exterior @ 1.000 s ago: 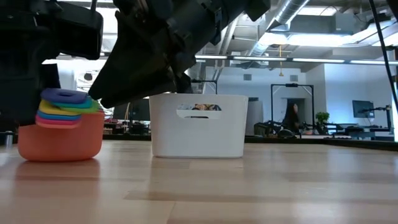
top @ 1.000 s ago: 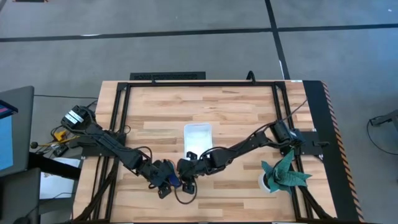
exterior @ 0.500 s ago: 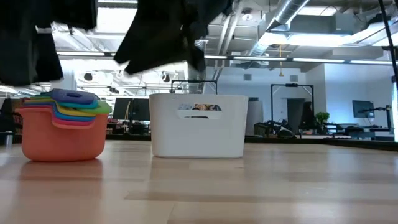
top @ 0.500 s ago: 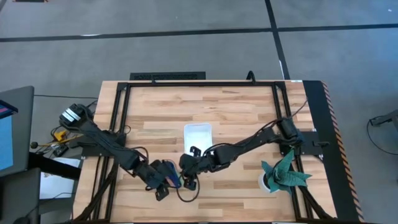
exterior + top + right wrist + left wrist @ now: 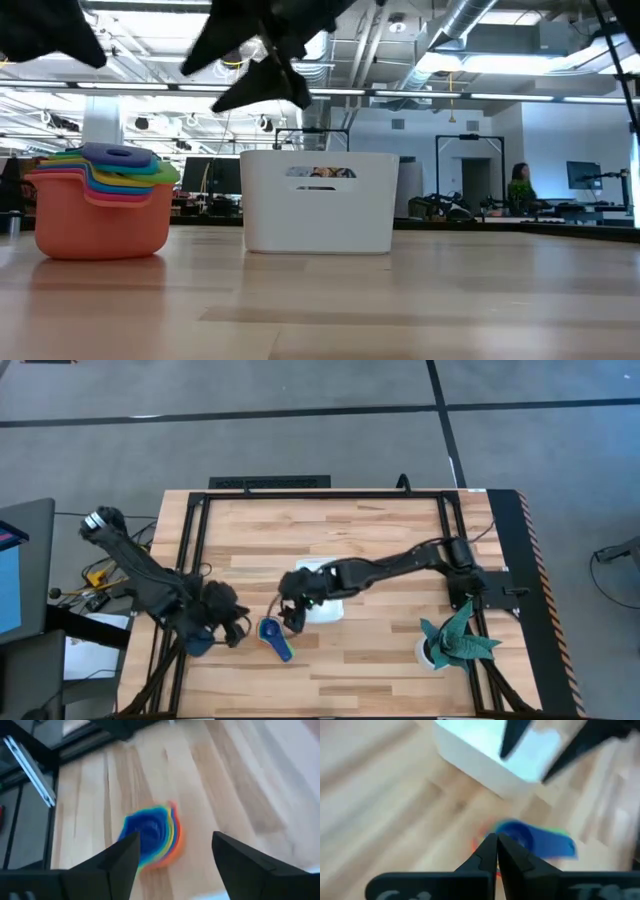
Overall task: Nest measuring cups in basket
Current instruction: Stack the dark blue nest measuring cup into the blue nest measuring cup
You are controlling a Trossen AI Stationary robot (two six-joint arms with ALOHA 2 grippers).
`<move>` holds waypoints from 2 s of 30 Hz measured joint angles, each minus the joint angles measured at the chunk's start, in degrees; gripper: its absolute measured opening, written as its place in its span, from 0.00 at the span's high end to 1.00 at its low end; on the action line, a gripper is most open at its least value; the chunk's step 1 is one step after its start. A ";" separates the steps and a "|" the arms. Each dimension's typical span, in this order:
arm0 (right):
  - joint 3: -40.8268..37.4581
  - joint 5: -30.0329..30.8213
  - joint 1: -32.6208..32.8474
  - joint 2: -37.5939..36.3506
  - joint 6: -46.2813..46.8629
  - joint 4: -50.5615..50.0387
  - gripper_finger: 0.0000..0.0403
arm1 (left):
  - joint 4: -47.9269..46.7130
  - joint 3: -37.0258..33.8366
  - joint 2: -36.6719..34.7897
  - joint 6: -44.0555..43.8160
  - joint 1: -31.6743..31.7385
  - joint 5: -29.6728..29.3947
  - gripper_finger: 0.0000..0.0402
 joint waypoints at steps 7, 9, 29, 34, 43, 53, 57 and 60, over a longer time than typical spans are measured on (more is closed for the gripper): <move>7.50 -5.77 -3.44 4.63 -4.32 -2.85 0.29 | -5.89 -0.02 -5.34 6.46 -2.02 -15.45 1.00; 9.37 -8.71 -3.87 6.73 -5.33 -3.23 0.29 | -5.71 -0.02 -6.45 8.16 -1.98 -20.60 1.00; 30.05 -12.26 -4.51 21.30 -14.33 -21.09 0.29 | -7.14 -2.03 -10.27 11.75 3.28 -26.99 1.00; 30.12 -13.63 -4.37 21.30 -16.21 -19.96 0.27 | -7.82 -2.78 -10.25 9.71 5.30 -25.21 1.00; 30.08 -13.56 -4.80 21.79 -13.71 -18.11 0.04 | -7.66 -2.84 -10.25 9.63 5.93 -24.79 1.00; 30.07 -15.38 -5.56 24.12 -11.51 -16.49 0.07 | -7.60 -2.84 -10.25 9.61 5.93 -24.76 1.00; 30.07 -16.87 -5.22 24.12 -11.69 -16.58 0.07 | -7.60 -2.84 -10.25 9.73 5.93 -24.76 1.00; 30.07 -17.44 -4.82 24.12 -11.68 -16.61 0.07 | -7.60 -2.84 -10.25 9.73 5.93 -24.76 1.00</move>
